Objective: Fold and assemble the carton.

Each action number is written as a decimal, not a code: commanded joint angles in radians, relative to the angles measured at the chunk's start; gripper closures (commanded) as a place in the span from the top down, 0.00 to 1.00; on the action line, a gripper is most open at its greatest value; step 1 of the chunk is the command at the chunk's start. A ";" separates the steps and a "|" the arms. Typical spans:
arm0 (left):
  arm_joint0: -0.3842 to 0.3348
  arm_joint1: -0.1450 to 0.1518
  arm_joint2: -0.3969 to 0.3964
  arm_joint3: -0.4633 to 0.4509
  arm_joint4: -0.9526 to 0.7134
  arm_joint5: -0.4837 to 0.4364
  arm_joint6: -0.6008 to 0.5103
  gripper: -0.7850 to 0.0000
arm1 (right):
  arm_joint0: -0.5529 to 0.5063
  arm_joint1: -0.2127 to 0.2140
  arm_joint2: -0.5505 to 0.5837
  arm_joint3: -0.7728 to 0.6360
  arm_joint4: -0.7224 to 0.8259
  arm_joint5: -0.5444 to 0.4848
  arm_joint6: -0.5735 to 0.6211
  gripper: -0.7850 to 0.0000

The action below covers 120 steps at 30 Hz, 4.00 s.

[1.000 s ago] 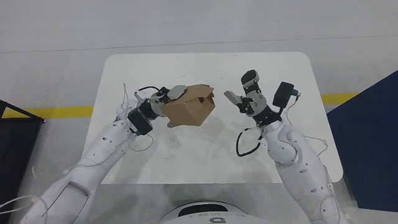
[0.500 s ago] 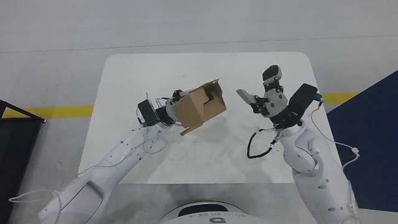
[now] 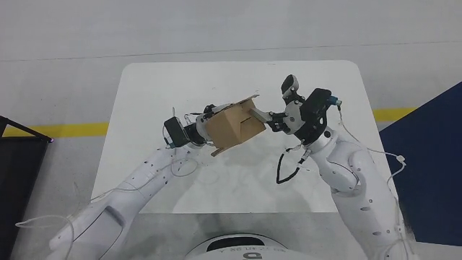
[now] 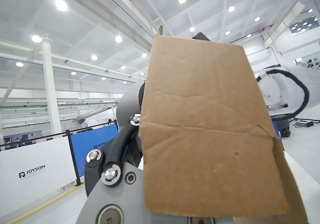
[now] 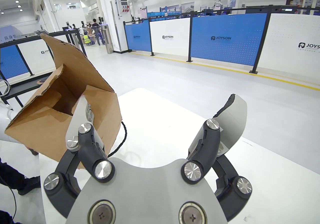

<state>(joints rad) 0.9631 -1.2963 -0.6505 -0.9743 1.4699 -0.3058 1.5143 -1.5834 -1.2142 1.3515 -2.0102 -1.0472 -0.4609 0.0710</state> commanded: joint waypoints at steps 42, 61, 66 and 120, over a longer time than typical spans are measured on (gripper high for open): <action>0.047 0.069 -0.156 0.019 0.084 0.216 0.022 0.00 | 0.228 0.009 -0.091 -0.150 0.354 0.035 0.446 0.56; 0.135 0.149 -0.392 -0.110 0.298 0.465 -0.055 0.00 | 0.293 0.001 -0.121 -0.040 0.657 0.182 0.499 1.00; 0.154 0.160 -0.411 -0.151 0.426 0.537 -0.163 0.00 | 0.267 -0.006 -0.129 -0.018 0.816 0.233 0.461 1.00; 0.140 0.146 -0.413 -0.188 0.462 0.458 -0.166 0.00 | 0.289 -0.041 -0.212 0.218 1.670 0.492 0.575 0.47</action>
<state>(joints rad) 1.1037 -1.1494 -1.0645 -1.1653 1.9330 0.1523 1.3462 -1.2961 -1.2570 1.1400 -1.7943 0.6322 0.0127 0.6385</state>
